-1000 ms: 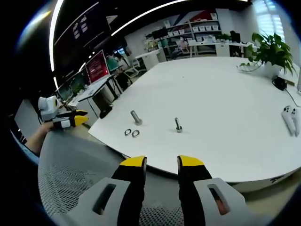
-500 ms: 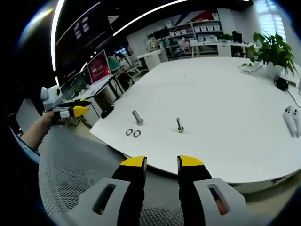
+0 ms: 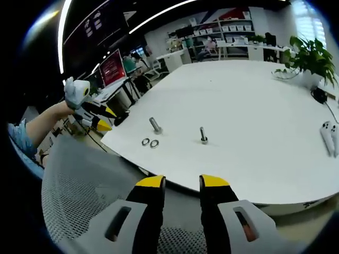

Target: Place the washer onto the threaded stud by aligning its center hole with the stud, sliding it down to the base, and recovering from edge contact or off-axis alignment until the washer reaches the visible bottom stop.

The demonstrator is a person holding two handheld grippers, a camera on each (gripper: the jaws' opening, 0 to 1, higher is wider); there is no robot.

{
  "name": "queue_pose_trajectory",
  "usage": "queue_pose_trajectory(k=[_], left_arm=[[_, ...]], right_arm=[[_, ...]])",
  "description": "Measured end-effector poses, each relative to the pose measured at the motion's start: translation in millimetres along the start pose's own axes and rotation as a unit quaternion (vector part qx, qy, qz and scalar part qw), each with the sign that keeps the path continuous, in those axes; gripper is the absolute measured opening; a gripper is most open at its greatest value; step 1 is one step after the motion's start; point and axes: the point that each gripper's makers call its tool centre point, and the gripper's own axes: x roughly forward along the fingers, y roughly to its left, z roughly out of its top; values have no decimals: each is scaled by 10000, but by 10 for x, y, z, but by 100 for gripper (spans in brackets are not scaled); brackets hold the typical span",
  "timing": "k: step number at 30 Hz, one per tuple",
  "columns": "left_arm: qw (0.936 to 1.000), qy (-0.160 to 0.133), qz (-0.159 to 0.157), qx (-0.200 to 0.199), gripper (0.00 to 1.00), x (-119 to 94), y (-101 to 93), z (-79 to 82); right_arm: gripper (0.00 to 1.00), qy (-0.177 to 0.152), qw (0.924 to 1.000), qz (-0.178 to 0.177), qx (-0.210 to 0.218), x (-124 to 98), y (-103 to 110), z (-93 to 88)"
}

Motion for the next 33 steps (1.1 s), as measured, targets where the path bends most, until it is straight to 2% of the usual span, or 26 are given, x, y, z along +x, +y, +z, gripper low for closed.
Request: queue_pose_trajectory(k=[1, 5, 7, 10, 20, 22, 24, 29, 31, 33], left_arm=[[9997, 188, -143, 93, 32, 30, -32, -51], [9925, 826, -158, 882, 34, 155, 49, -232], [9897, 963, -212, 1035, 34, 224, 67, -283], [9880, 1104, -293, 1041, 35, 309, 110, -355], [9855, 1113, -356, 1229, 34, 555, 370, -338], [9853, 1118, -464, 1202, 32, 623, 367, -327], [9840, 1119, -514, 1286, 35, 690, 362, -318], [9830, 1013, -507, 1447, 35, 841, 383, -234], [9842, 861, -586, 1432, 35, 920, 339, -157], [9835, 854, -710, 1428, 35, 994, 275, -122]], right_arm=[[28, 27, 10000, 20, -14, 1, 6, -9], [28, 92, 10000, 7, -28, 6, -1, -23], [28, 67, 10000, -6, -7, 2, -6, -20], [28, 72, 10000, -7, -5, 3, -7, -22], [28, 51, 10000, -35, 8, 1, -17, -15], [28, 60, 10000, -39, -4, 2, -18, -16], [28, 58, 10000, -48, 6, 0, -21, -19], [28, 27, 10000, -87, 38, 0, -34, -10], [28, 11, 9999, -92, 51, 0, -34, -8], [28, 17, 9999, -99, 47, 2, -37, -8]])
